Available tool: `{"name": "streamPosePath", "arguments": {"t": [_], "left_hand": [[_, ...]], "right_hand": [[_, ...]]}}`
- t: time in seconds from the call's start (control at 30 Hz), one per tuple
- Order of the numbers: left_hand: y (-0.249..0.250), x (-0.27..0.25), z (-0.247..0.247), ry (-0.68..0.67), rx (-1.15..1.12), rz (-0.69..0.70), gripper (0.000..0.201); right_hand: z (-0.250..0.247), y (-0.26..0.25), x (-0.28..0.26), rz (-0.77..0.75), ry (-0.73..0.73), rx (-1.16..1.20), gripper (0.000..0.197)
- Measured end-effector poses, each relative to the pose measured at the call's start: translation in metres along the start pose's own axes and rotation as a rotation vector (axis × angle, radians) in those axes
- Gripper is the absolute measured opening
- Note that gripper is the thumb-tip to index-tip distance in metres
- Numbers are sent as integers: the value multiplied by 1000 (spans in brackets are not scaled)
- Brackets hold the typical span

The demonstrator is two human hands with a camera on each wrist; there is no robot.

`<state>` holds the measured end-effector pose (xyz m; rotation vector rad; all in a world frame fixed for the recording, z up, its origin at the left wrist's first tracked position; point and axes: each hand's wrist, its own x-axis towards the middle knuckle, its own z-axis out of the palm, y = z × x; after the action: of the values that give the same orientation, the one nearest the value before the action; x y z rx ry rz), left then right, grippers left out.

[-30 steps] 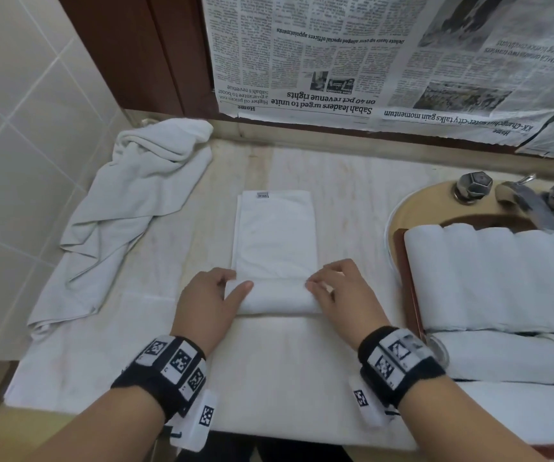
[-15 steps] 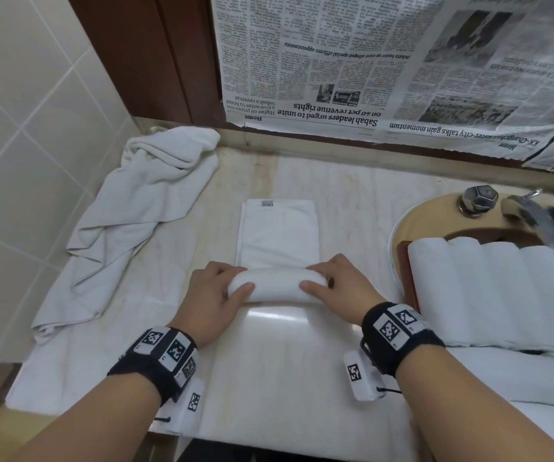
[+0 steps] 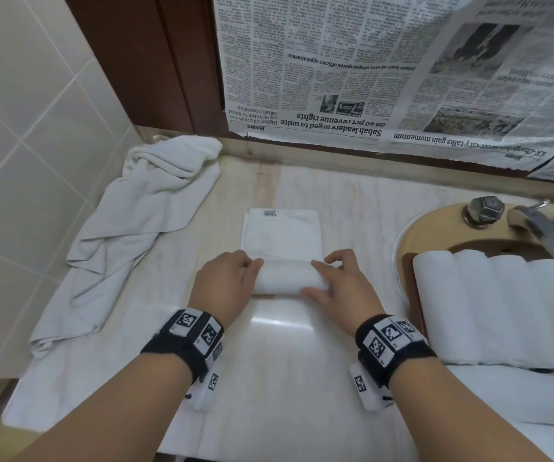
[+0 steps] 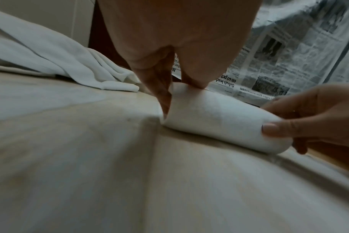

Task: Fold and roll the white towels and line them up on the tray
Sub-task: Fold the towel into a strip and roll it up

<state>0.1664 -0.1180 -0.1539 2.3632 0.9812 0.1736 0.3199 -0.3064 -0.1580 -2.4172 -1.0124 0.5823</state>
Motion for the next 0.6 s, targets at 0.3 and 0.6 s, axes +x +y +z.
{"name": "streamPosePath", "arguments": {"t": [0.3,0.6], "left_hand": [[-26,18,8,-116,-201,-5,47],[-3,54,2,35,-217,-204,33]], "right_hand": [[-15,0,35,152,-85,344,41],[-2,-7,33,69,73,138,51]]}}
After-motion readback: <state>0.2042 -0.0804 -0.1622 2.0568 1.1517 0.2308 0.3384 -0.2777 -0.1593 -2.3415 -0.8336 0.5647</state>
